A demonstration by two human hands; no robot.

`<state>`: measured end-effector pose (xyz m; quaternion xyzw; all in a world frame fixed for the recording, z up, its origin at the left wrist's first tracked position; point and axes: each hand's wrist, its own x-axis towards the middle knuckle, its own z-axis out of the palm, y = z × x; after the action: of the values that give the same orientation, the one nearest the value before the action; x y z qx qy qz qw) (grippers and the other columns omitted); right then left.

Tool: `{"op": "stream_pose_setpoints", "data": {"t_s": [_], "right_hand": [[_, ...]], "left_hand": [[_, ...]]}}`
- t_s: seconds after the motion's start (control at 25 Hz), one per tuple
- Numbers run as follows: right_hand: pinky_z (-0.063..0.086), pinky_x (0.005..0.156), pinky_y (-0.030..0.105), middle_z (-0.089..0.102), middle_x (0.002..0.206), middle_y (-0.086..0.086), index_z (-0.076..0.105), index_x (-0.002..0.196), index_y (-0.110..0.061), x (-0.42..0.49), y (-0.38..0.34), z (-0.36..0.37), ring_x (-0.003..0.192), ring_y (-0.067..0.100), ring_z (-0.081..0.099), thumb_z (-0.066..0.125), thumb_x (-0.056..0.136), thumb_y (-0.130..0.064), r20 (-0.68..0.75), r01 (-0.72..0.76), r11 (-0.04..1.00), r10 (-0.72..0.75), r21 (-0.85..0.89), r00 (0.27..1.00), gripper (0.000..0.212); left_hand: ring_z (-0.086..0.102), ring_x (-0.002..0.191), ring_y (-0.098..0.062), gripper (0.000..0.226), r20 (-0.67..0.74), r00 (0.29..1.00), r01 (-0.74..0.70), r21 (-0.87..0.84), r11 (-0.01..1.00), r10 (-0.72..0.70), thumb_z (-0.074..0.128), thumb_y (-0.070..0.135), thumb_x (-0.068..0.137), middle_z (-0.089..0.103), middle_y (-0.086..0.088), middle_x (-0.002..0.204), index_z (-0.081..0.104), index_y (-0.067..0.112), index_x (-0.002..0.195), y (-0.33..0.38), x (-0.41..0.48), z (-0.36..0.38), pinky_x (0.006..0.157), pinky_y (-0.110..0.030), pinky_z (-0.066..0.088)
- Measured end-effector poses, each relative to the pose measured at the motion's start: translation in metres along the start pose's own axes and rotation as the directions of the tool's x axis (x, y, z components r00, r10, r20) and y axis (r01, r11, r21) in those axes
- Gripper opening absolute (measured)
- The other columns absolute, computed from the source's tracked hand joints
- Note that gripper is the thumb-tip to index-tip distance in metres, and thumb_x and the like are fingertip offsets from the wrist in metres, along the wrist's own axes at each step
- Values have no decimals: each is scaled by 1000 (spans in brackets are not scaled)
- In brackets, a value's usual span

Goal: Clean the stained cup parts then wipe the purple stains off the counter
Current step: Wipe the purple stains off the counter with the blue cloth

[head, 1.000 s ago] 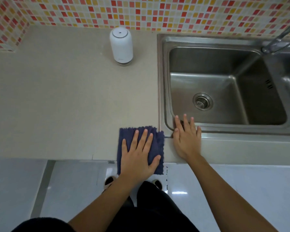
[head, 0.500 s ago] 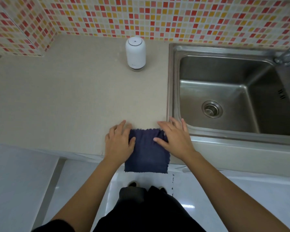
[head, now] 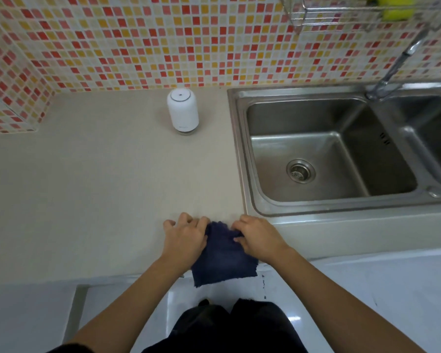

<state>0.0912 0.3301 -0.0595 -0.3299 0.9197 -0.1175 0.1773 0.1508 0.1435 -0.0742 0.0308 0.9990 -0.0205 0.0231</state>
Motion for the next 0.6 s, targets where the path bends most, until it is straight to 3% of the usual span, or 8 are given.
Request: {"op": "stream_pose_setpoints", "data": {"t_s": [0.08,0.2,0.36,0.48,0.6], "right_hand": [[45,80,37,57,109,8,60,110,-16,-9,4,-1,96,29,57,51,88,-20,31,-17,1000,17,19,999,24],[45,76,36,55,109,7,61,108,-16,-19,13,-3,97,29,57,51,87,-18,45,-9,1000,8,28,999,24],[40,70,33,55,108,8,59,103,-11,-14,48,-31,96,31,57,49,85,-14,-77,-14,1000,14,3,997,21],[47,72,40,56,100,11,61,96,-11,-7,98,-73,90,37,57,51,80,-12,-168,-21,997,32,68,985,18],[50,74,44,57,93,8,62,94,-17,0,147,-121,87,34,58,52,76,-14,-253,-1,995,25,96,967,21]], "left_hand": [[59,65,-20,29,-3,998,-65,49,997,66,83,32,53,67,8,60,72,27,79,2,3,-1,56,-34,37],[56,68,-19,18,-9,989,-147,67,987,148,81,38,53,62,8,68,70,30,66,8,8,-8,57,-36,37],[56,80,-19,19,-21,993,-118,44,992,119,72,44,60,60,6,86,69,30,72,25,45,-39,62,-39,37],[45,107,-19,25,35,997,-63,-131,989,69,56,45,76,55,10,108,65,30,94,55,96,-72,79,-38,29],[41,108,-18,21,42,998,-24,-293,956,37,57,43,76,57,10,106,60,30,92,84,152,-107,80,-37,27]]}}
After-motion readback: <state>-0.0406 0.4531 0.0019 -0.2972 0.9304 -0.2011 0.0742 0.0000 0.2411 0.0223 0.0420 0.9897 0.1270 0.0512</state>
